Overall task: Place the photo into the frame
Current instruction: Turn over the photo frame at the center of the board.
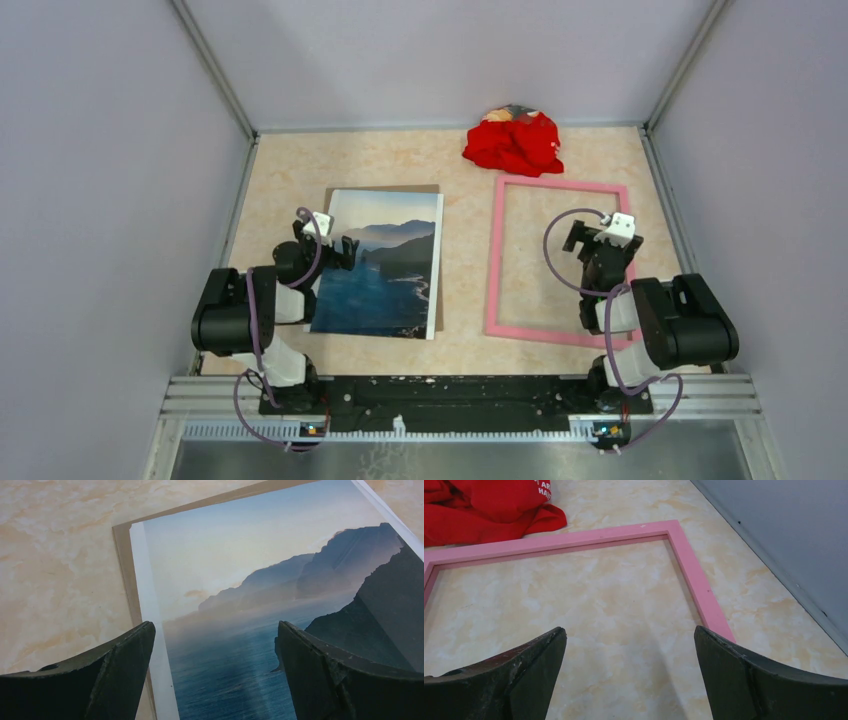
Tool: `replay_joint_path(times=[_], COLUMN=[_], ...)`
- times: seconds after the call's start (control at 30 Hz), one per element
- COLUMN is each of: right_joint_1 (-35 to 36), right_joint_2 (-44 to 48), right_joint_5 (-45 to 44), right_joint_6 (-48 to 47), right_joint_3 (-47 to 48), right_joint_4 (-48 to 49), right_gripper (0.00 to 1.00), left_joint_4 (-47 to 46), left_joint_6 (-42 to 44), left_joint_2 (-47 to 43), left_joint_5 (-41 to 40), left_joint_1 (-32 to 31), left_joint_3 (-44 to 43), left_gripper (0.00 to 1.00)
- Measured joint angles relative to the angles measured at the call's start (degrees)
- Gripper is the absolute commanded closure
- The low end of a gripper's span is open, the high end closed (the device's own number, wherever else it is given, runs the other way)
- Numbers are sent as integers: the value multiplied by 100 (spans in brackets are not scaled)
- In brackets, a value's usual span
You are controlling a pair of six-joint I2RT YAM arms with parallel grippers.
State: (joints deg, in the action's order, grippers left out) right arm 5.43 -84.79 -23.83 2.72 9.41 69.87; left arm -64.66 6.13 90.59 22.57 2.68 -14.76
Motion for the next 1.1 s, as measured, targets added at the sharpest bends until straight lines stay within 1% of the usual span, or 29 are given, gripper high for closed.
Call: replay_joint_path(times=[0.53,0.6,0.7,0.73,0.8,0.87,0.93,1.03,1.1], right_joint_1=[20,151,496,560,610,608,581,551,527], right_joint_2=[61,299,927,1165,1506,1853,2181,2406,2356], right_joint_5=[-11,-225,-597,-636,-581,-326,101,540,935], right_joint_6=[-17,-111,-96,57,363,706,1023,1709,2107], right_joint_3=[0,15,448,848,1635,2299,2763,3195,3331], right_joint_4=[-57,-289,-1451,-2151,-3187,-3932,-4454,-5141,-5519], right_gripper=[1,1,1,1,1,1,1,1,1], left_joint_4=[4,55,166,400,1189,2465,3620,4712,5438], left_joint_6=[0,0,-28,-39,-11,33,103,127,118], left_joint_2=[-9,-48,-146,-219,-385,-490,-494,-511,-514], left_joint_5=[2,2,-61,-68,-50,7,11,11,44], left_joint_1=[0,0,2,20,35,46,59,92,125], left_joint_3=[0,-2,-24,-116,-525,-1410,-2529,-3567,-4063], left_gripper=[1,1,1,1,1,1,1,1,1])
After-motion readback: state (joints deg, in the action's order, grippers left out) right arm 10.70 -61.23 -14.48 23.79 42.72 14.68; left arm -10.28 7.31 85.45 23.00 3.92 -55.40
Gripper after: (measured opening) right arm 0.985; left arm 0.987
